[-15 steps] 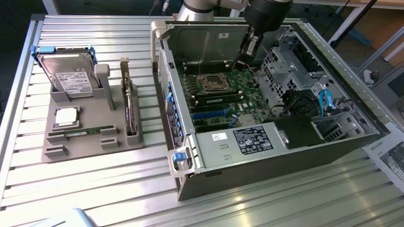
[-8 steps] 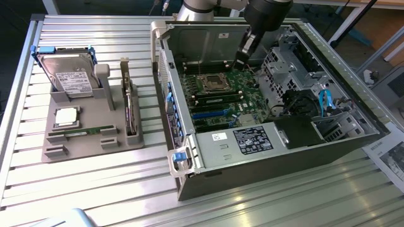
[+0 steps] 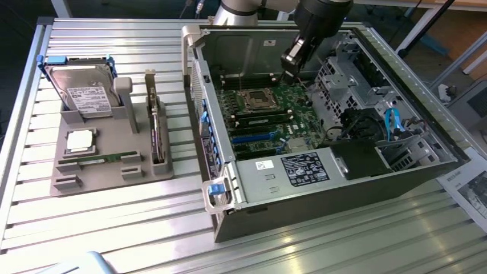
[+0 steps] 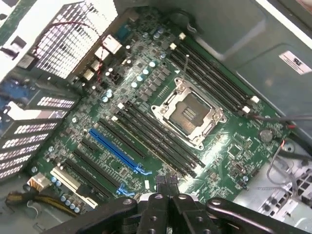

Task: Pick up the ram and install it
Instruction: 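Press down the ram until it locks into place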

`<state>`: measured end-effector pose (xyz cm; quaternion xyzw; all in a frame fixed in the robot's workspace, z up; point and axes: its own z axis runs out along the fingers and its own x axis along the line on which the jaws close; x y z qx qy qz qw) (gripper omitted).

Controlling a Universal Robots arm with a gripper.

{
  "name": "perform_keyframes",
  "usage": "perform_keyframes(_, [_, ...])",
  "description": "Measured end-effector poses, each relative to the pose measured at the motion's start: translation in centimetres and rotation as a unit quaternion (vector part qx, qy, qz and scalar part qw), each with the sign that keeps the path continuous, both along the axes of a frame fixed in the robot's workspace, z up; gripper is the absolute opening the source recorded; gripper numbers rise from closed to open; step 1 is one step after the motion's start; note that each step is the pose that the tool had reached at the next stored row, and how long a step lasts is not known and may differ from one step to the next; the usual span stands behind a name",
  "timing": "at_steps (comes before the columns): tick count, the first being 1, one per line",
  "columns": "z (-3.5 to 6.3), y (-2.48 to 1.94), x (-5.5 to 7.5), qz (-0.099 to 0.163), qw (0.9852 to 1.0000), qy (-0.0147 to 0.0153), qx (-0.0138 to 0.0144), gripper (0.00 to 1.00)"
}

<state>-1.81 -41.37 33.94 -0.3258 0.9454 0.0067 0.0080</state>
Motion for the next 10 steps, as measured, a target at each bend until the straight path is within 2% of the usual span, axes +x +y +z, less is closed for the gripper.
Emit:
perform_keyframes(4, [-0.01, 0.03, 0.0, -0.033, 0.9995, -0.0037, 0.0, 0.1])
perform_keyframes(9, [-0.01, 0.08, 0.0, -0.081, 0.9967, -0.0083, 0.0, 0.1])
perform_keyframes(10, [-0.01, 0.09, 0.0, -0.091, 0.9958, -0.0094, 0.0, 0.1])
